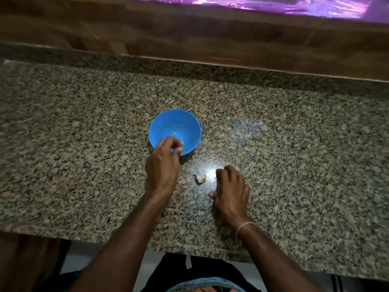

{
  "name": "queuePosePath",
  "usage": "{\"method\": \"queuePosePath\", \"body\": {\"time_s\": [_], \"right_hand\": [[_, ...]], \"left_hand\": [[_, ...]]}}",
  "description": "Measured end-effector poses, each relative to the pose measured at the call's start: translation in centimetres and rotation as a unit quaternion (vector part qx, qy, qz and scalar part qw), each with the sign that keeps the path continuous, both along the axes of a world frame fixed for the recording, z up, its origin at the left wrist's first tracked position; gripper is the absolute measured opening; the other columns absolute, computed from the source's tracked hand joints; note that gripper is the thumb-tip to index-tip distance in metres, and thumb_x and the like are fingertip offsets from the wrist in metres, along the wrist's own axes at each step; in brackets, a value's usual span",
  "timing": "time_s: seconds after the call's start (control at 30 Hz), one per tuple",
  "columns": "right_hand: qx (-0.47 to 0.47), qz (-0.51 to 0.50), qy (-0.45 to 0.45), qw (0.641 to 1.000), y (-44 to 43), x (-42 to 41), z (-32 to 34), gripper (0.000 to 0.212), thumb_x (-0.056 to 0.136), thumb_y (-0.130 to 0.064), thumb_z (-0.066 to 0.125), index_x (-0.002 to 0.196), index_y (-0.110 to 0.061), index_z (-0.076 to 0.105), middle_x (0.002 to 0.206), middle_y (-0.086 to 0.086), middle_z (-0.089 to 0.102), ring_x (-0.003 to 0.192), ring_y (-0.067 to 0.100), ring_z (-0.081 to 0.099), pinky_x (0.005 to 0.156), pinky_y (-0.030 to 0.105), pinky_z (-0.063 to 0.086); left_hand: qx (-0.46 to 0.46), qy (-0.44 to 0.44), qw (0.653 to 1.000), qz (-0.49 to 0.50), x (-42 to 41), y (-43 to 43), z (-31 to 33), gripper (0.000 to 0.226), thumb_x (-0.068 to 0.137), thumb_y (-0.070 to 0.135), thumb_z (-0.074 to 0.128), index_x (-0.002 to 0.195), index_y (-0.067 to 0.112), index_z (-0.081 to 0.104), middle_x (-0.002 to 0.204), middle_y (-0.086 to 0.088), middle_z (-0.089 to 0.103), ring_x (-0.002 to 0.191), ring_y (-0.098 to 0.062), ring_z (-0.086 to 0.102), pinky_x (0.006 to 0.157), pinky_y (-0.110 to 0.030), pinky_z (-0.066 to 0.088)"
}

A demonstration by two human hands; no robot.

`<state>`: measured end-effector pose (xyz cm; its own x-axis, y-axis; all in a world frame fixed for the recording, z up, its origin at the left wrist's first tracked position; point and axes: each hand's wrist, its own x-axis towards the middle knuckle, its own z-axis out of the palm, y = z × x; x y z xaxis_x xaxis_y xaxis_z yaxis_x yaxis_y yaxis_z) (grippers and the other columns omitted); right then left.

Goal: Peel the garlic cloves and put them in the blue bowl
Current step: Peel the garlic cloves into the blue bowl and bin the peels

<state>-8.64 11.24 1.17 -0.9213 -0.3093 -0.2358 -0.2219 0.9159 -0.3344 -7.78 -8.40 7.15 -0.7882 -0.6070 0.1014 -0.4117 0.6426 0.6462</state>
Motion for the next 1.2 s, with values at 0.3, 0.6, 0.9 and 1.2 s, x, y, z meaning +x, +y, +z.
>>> {"method": "queuePosePath", "body": {"time_s": [0.3,0.6,0.9,1.2], "right_hand": [[-0.025,0.014,0.000,1.000,0.8,-0.1,-0.5,0.072,0.085,-0.040,0.082,0.144,-0.029,0.042,0.158,-0.004,0.029,0.142,0.022,0.028,0.100,0.041,0.034],[-0.061,0.019,0.008,0.998,1.3,0.0,-0.8,0.074,0.089,-0.040,0.079,0.150,-0.029,0.039,0.162,-0.004,0.026,0.146,0.022,0.025,0.107,0.043,0.035],[-0.460,-0.112,-0.136,0.870,2.7,0.0,2.5,0.025,0.096,-0.016,0.076,0.119,-0.023,0.072,0.118,-0.009,0.072,0.108,0.010,0.070,0.092,0.042,0.063],[-0.493,-0.073,-0.063,0.864,1.4,1.8,5.4,0.017,0.091,-0.017,0.080,0.105,-0.021,0.072,0.102,-0.006,0.071,0.096,0.016,0.070,0.078,0.039,0.061]], "left_hand": [[-0.119,0.011,0.978,-0.169,1.4,3.2,-2.0,0.018,0.096,0.028,0.070,0.112,0.021,0.066,0.105,0.002,0.060,0.091,-0.018,0.057,0.065,-0.032,0.046],[0.201,-0.018,0.972,-0.119,3.1,5.2,-5.7,0.028,0.101,0.015,0.066,0.127,0.025,0.073,0.121,0.005,0.070,0.110,-0.013,0.065,0.088,-0.026,0.057],[0.690,0.070,0.719,0.046,5.0,6.6,-2.7,0.043,0.092,0.027,0.061,0.132,0.011,0.063,0.127,-0.009,0.074,0.111,-0.019,0.073,0.091,-0.031,0.059],[0.713,0.101,0.693,0.024,5.3,8.1,-0.7,0.048,0.077,0.021,0.078,0.122,0.011,0.066,0.121,-0.015,0.073,0.117,-0.027,0.067,0.102,-0.037,0.055]]}}
